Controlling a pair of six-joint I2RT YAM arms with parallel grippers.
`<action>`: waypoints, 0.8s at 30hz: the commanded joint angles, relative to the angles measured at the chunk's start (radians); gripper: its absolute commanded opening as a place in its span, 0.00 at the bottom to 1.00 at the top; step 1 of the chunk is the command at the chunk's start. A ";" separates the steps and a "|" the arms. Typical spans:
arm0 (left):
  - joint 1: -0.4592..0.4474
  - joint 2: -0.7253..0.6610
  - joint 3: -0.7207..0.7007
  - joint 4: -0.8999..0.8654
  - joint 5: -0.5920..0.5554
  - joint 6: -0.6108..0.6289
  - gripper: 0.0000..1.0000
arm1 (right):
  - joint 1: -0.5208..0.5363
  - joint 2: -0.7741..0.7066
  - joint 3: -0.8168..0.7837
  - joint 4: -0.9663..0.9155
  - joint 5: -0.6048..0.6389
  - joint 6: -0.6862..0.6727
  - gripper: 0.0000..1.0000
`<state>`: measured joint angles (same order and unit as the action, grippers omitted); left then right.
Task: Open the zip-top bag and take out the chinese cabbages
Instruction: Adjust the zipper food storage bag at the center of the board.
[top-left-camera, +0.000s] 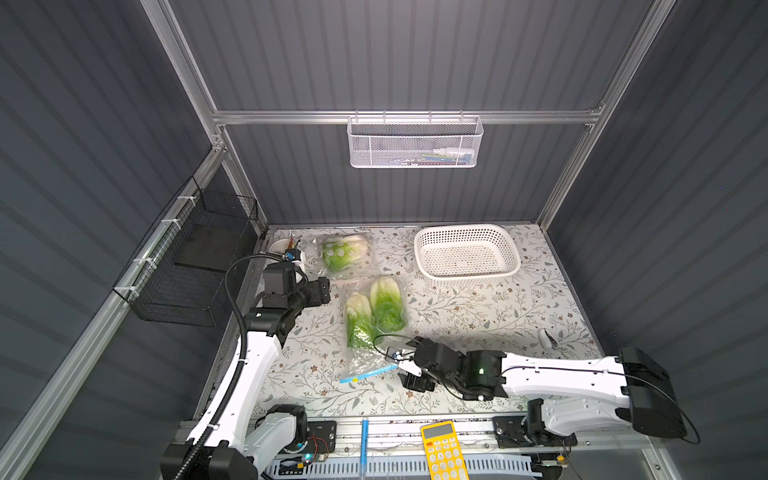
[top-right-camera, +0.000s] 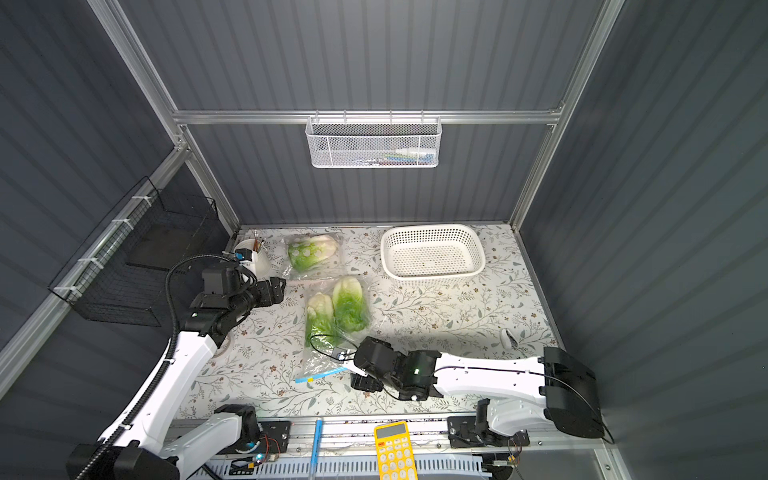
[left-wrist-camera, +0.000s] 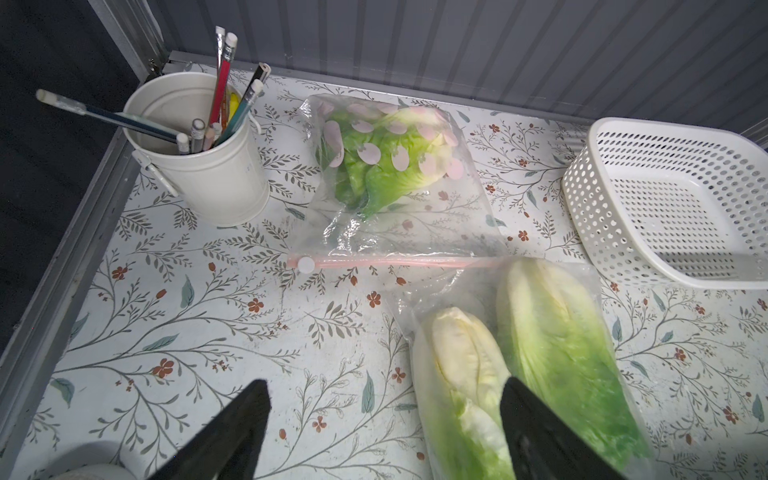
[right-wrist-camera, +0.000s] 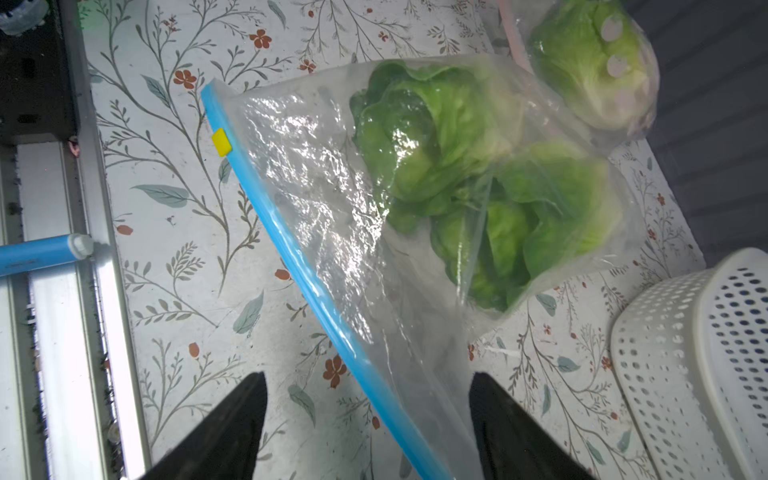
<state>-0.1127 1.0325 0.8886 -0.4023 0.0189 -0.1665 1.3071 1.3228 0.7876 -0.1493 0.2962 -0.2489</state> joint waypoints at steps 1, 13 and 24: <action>-0.002 0.007 -0.005 0.010 -0.003 -0.013 0.88 | 0.037 0.057 0.025 0.125 0.038 -0.082 0.75; -0.001 0.002 -0.006 0.014 -0.003 -0.013 0.87 | 0.117 0.298 0.092 0.291 0.130 -0.297 0.67; -0.001 0.003 -0.005 0.013 0.000 -0.013 0.84 | 0.159 0.436 0.070 0.491 0.310 -0.475 0.69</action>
<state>-0.1127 1.0328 0.8886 -0.4023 0.0193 -0.1696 1.4605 1.7229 0.8612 0.2447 0.5152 -0.6540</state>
